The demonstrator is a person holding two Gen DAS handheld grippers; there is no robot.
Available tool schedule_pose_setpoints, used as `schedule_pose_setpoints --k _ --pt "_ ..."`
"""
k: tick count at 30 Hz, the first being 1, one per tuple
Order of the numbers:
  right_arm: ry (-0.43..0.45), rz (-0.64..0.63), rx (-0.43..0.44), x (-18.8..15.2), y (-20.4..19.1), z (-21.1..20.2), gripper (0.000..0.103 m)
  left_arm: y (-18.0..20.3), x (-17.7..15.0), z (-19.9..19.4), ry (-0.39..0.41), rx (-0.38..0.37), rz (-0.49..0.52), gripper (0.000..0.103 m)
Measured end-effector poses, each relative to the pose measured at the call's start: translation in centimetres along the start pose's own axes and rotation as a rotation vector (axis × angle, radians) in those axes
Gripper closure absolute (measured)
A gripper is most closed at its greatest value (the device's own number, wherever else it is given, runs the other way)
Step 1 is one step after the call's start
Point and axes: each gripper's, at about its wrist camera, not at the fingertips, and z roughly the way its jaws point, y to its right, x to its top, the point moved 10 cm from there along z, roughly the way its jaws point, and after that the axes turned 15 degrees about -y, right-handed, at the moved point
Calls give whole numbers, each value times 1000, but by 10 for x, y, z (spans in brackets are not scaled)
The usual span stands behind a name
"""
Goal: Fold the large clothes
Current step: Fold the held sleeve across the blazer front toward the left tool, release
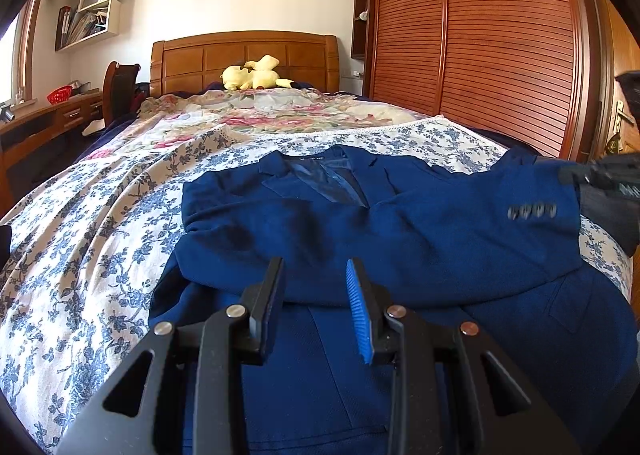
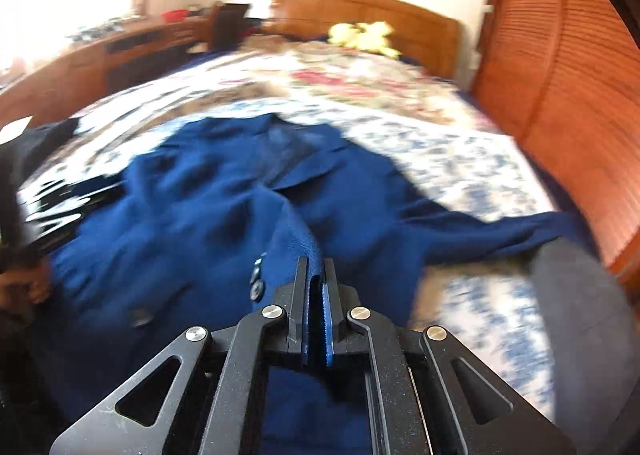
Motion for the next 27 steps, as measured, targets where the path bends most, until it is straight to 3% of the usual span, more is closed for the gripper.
schedule_pose_setpoints --k 2,4,7,13,19,27 --pt "-10 36 -68 4 23 4 100 0 0 0 2 1 2 73" --pt "-22 73 -123 5 41 8 83 1 1 0 4 3 4 73" --pt "-8 115 -130 1 55 7 70 2 1 0 5 5 6 73" --pt "-26 127 -97 -13 61 20 59 2 1 -1 1 5 7 73" --pt "-31 199 -77 -11 93 37 45 3 1 2 2 7 16 73" --pt "-112 311 -77 2 154 88 44 5 1 0 10 -1 23 73"
